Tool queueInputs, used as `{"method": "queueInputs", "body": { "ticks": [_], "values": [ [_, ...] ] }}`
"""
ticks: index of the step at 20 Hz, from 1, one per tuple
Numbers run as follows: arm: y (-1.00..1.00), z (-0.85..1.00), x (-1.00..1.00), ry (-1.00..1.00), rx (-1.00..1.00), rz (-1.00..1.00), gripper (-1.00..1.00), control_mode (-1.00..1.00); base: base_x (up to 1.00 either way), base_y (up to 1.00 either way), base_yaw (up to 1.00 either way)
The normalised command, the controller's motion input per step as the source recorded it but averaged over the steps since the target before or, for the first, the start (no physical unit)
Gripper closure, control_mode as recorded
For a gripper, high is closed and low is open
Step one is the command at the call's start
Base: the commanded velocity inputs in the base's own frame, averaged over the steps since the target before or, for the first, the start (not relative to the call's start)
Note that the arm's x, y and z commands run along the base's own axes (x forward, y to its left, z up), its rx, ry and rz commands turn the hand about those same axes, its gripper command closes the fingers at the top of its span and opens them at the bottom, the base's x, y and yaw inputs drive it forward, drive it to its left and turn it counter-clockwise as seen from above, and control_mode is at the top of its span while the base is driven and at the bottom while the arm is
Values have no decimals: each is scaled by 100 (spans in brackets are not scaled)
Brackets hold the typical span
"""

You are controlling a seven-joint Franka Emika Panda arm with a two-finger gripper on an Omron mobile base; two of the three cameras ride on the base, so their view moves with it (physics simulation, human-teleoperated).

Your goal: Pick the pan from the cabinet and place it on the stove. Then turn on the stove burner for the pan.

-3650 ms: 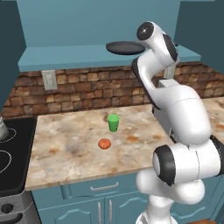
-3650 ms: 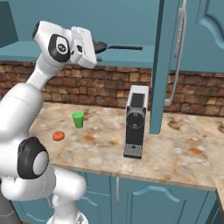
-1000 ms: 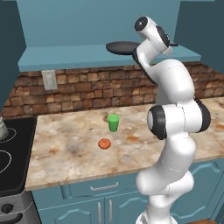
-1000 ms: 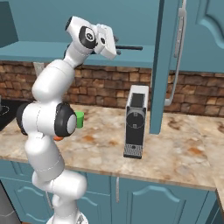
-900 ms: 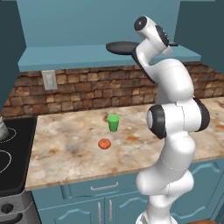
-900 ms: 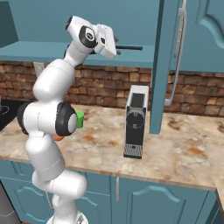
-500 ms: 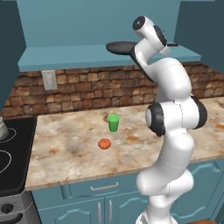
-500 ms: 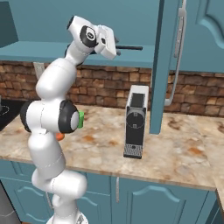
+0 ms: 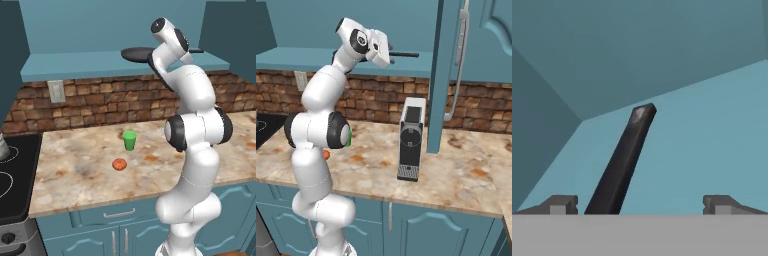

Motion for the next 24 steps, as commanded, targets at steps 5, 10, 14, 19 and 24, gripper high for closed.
{"method": "queueInputs", "body": {
  "ticks": [5,10,14,19,24],
  "values": [
    [0,-3,23,3,3,-1,-100,-100,0,0,0],
    [0,-6,21,4,2,-1,-100,-100,0,0,0],
    [0,-11,18,4,1,-1,-100,-100,0,0,0],
    [0,-17,11,3,1,0,-100,-100,0,0,0],
    [0,-20,10,3,0,-1,-100,-100,0,0,0]
  ]
}}
